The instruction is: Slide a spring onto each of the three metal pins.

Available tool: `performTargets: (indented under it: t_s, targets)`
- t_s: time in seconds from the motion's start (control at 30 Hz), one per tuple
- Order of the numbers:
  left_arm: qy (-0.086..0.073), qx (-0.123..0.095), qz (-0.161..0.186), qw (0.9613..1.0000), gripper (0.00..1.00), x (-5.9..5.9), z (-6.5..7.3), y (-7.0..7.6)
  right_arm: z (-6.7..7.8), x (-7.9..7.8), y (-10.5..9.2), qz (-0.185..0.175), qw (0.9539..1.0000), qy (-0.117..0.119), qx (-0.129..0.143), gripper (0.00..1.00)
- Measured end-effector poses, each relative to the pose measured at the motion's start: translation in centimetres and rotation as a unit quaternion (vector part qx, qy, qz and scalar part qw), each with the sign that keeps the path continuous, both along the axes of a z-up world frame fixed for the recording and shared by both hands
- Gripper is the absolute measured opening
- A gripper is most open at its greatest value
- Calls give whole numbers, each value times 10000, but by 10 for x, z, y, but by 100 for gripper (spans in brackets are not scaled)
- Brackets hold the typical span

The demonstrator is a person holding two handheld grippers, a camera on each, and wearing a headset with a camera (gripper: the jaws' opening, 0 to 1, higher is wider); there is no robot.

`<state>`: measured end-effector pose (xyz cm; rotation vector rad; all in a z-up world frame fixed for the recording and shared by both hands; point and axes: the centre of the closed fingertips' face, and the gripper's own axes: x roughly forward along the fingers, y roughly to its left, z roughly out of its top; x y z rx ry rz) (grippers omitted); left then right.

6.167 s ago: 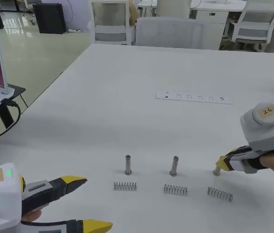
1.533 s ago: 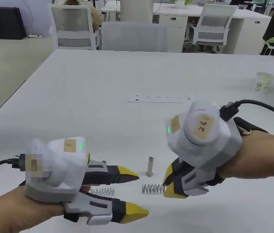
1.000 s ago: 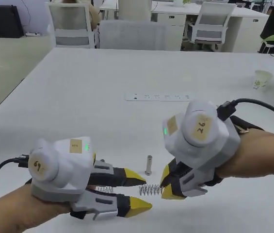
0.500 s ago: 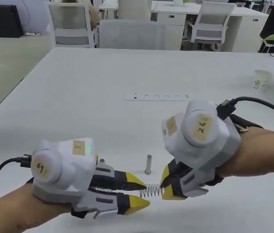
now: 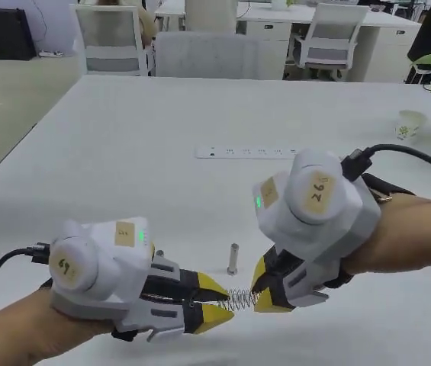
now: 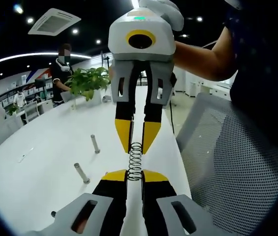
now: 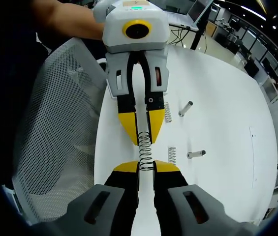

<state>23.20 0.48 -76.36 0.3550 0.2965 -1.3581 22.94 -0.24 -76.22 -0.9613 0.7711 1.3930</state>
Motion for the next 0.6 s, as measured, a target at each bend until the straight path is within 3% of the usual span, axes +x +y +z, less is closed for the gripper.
performTargets:
  t_s: [0.33,0.6]
  targets:
    - [-56,60,21,10000,2,-1,0,0,21,-2,14,41,9995,-180,242,7]
    - [-93,20,24,10000,2,0,2,-2,28,-4,21,101,9990,-276,333,7]
